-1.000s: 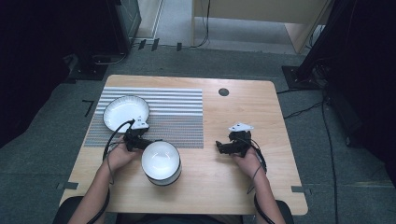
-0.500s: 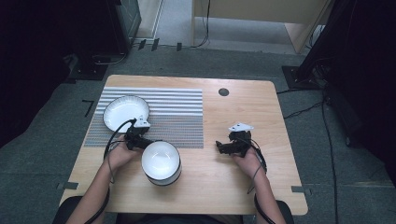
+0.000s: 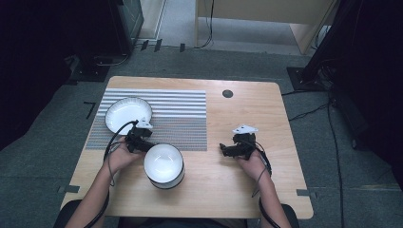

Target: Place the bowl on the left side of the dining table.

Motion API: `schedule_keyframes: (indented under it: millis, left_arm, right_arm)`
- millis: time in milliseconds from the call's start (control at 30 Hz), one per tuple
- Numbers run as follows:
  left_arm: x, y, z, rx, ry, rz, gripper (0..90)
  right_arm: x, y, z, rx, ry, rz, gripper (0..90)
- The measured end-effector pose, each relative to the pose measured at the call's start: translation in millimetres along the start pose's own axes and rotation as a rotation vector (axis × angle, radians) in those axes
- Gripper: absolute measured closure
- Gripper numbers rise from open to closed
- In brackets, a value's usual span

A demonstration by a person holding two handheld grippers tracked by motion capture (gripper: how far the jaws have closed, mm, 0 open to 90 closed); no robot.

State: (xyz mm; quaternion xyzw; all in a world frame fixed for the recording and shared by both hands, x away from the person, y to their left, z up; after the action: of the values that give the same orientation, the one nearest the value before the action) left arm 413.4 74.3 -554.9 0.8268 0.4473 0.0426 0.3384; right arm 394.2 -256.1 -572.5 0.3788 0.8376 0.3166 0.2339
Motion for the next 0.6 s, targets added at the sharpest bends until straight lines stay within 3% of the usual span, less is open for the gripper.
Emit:
schedule_keyframes:
  millis: [600]
  left_arm:
    - [4.1,3.2,-14.6,0.029,-0.018,-0.045,23.7]
  right_arm:
    - [0.2,0.4,0.4,0.002,0.002,0.0,4.9]
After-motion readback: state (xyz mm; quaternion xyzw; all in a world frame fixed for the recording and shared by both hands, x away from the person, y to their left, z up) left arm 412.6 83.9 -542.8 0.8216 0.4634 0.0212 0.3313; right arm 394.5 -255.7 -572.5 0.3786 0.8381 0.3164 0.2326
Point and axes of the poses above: each handheld gripper's, and its own axes: z roughly forward along the jaws, y roughly out of its top, x roughly to its left, the point moved 7 cm from there along z, roughly forward along the jaws, and after that the axes turned 14 degrees about -z, right-handed, at the moved point
